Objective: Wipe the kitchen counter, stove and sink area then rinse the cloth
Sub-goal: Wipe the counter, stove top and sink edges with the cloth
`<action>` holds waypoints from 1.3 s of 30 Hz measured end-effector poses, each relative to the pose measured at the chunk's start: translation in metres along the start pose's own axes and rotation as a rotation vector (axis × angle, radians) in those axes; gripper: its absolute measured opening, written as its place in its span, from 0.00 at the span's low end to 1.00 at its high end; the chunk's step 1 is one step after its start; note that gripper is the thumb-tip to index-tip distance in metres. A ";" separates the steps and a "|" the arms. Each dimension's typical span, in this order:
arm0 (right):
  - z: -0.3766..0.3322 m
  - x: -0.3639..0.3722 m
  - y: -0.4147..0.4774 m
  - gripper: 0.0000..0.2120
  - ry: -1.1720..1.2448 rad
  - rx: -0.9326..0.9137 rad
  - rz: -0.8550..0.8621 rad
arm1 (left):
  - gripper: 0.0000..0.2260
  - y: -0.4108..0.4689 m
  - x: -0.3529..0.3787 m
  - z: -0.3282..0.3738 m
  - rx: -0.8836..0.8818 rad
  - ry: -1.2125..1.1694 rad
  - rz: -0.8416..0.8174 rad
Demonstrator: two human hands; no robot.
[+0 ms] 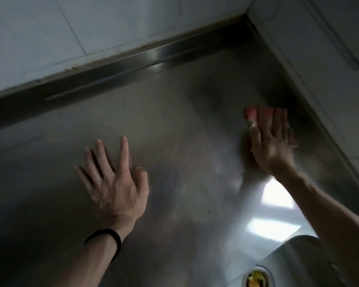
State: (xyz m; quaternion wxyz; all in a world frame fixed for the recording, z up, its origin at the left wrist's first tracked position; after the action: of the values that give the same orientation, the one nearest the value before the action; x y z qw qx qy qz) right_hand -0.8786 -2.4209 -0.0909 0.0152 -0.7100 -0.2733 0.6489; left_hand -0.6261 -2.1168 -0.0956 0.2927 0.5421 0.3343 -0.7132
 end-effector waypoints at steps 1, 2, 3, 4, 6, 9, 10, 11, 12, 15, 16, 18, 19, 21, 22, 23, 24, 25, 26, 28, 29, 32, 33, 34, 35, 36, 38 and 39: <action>-0.014 0.006 -0.011 0.28 0.027 -0.010 0.008 | 0.33 0.000 -0.001 0.000 -0.004 -0.006 -0.002; -0.034 0.017 -0.029 0.26 0.021 -0.075 0.004 | 0.33 -0.001 -0.001 0.001 -0.004 -0.007 -0.006; -0.058 0.030 -0.054 0.26 -0.022 -0.183 0.003 | 0.33 -0.001 -0.001 0.001 -0.001 -0.005 -0.008; -0.085 0.048 -0.085 0.27 -0.072 -0.307 0.011 | 0.33 0.000 -0.001 0.001 0.001 -0.004 -0.007; -0.126 0.091 -0.159 0.28 -0.107 -0.491 0.012 | 0.33 -0.001 -0.001 0.000 0.005 -0.003 -0.005; -0.144 0.121 -0.214 0.32 -0.062 -0.585 -0.037 | 0.32 -0.002 -0.001 -0.001 0.018 0.003 0.011; -0.140 0.118 -0.209 0.31 -0.079 -0.619 -0.041 | 0.32 -0.002 -0.001 -0.001 0.023 0.009 0.012; -0.129 0.110 -0.196 0.30 -0.093 -0.622 -0.040 | 0.32 -0.001 0.000 -0.002 0.026 0.015 0.013; -0.112 0.099 -0.178 0.29 -0.083 -0.590 -0.035 | 0.33 -0.001 0.000 -0.002 0.027 0.015 0.016; -0.031 0.057 -0.108 0.29 -0.058 -0.334 0.020 | 0.33 -0.002 0.001 -0.002 0.028 0.006 0.013; 0.002 0.046 -0.087 0.30 -0.070 -0.236 0.012 | 0.33 -0.002 0.002 -0.002 0.029 0.003 0.012; 0.059 0.027 -0.058 0.30 -0.058 -0.068 -0.031 | 0.33 0.000 0.003 -0.004 0.025 -0.004 0.011; 0.080 0.019 -0.050 0.29 -0.024 0.002 -0.041 | 0.33 0.000 0.004 -0.004 0.026 -0.008 0.009; 0.095 0.013 -0.047 0.28 0.049 0.107 -0.020 | 0.33 0.000 0.005 -0.004 0.028 -0.013 0.017; 0.090 0.015 -0.051 0.29 0.067 0.140 -0.008 | 0.33 0.000 0.006 -0.004 0.027 -0.018 0.022; 0.077 0.018 -0.057 0.31 0.064 0.144 0.003 | 0.34 0.000 0.006 -0.005 0.024 -0.025 0.023; 0.058 0.024 -0.069 0.31 0.039 0.107 0.009 | 0.34 0.001 0.006 -0.005 0.023 -0.030 0.021; 0.032 0.033 -0.086 0.30 -0.006 0.023 0.013 | 0.34 0.001 0.006 -0.004 0.028 -0.035 0.016; 0.001 0.046 -0.110 0.29 -0.053 -0.089 0.010 | 0.34 0.001 0.005 -0.003 0.032 -0.040 0.010; -0.059 0.086 -0.177 0.28 -0.099 -0.281 -0.016 | 0.34 0.000 0.003 -0.003 0.034 -0.067 -0.015; -0.085 0.108 -0.214 0.29 -0.090 -0.347 -0.024 | 0.35 -0.001 0.001 -0.004 0.037 -0.089 -0.034; -0.133 0.160 -0.307 0.35 -0.041 -0.430 -0.042 | 0.36 -0.004 -0.005 -0.005 0.098 -0.176 -0.116; -0.137 0.168 -0.324 0.36 -0.047 -0.433 -0.055 | 0.36 -0.006 -0.007 -0.005 0.142 -0.196 -0.149; -0.137 0.171 -0.332 0.37 -0.056 -0.441 -0.065 | 0.37 -0.010 -0.010 -0.004 0.202 -0.202 -0.166; -0.134 0.169 -0.332 0.37 -0.051 -0.464 -0.074 | 0.37 -0.017 -0.013 -0.003 0.278 -0.196 -0.167; -0.127 0.165 -0.326 0.36 -0.045 -0.489 -0.074 | 0.36 -0.027 -0.015 0.000 0.363 -0.177 -0.167; -0.101 0.146 -0.299 0.33 -0.037 -0.476 -0.035 | 0.35 -0.054 -0.011 0.005 0.521 -0.118 -0.191; -0.082 0.133 -0.278 0.31 -0.036 -0.425 -0.008 | 0.34 -0.068 -0.006 0.006 0.566 -0.094 -0.213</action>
State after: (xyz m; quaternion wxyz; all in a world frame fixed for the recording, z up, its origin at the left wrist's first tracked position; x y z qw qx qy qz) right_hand -0.9036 -2.1029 -0.0951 -0.1372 -0.6844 -0.4073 0.5890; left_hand -0.6811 -2.0803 -0.0773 0.0688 0.5306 0.1634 -0.8289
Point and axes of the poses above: each hand's wrist, its own y-axis towards the middle knuckle, its own x-axis out of the palm, z = x × y, the point moved 9 cm from there along y, towards the middle knuckle, and after that the axes turned 9 degrees about -z, right-handed, at the moved point
